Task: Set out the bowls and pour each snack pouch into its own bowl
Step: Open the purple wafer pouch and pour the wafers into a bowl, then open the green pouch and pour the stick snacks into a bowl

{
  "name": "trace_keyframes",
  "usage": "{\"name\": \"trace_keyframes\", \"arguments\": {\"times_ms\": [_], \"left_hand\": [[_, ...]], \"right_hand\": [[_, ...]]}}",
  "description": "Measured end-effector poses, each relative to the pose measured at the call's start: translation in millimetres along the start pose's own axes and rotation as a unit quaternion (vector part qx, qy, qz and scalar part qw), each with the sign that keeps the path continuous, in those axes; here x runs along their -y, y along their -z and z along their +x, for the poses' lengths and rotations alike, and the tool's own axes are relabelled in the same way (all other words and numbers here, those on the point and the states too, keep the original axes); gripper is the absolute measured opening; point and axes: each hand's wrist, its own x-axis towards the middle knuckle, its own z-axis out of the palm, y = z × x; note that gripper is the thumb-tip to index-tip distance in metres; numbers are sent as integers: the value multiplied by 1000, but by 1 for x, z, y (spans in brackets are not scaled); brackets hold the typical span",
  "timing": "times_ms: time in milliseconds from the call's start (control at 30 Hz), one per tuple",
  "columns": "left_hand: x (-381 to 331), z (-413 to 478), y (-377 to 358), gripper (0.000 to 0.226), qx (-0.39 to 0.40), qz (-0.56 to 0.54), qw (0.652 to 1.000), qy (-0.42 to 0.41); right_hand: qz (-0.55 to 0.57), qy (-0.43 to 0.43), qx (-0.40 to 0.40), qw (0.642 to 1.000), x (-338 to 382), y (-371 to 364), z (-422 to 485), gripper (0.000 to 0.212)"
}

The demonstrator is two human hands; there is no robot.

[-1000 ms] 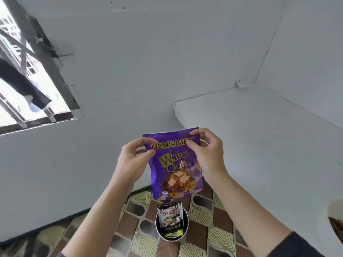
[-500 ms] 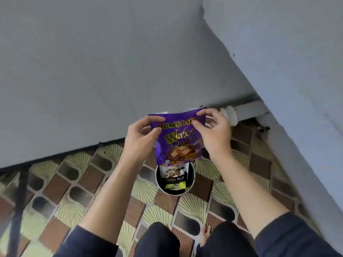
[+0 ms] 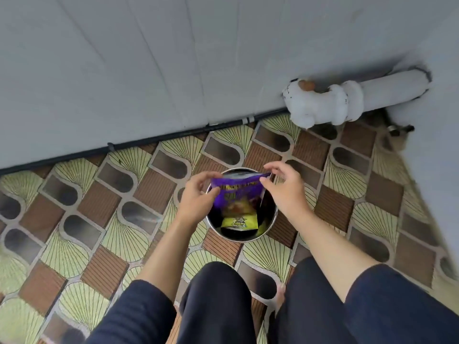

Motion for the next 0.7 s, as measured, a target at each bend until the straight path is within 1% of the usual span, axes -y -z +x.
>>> {"name": "trace_keyframes", "arguments": {"times_ms": [100, 200, 333, 467, 600, 700], "left_hand": [[-18, -8, 7, 22, -3, 33, 999, -30], [-71, -31, 25, 20, -6, 62, 995, -84], [-163, -79, 58, 22, -35, 80, 986, -140], [-259, -144, 92, 18, -31, 79, 980, -177], [-357, -215, 116, 13, -25, 98, 967, -233], [-422, -264, 117, 13, -23, 101, 950, -294]], "right_hand": [[23, 0, 5, 1000, 19, 10, -10, 27], [37, 30, 8, 999, 70, 31, -24, 29], [58, 68, -5, 996, 160, 68, -49, 32], [58, 101, -23, 993, 260, 113, -90, 32], [69, 146, -40, 986, 357, 169, -144, 25], [96, 176, -74, 977, 411, 215, -181, 19]]}}
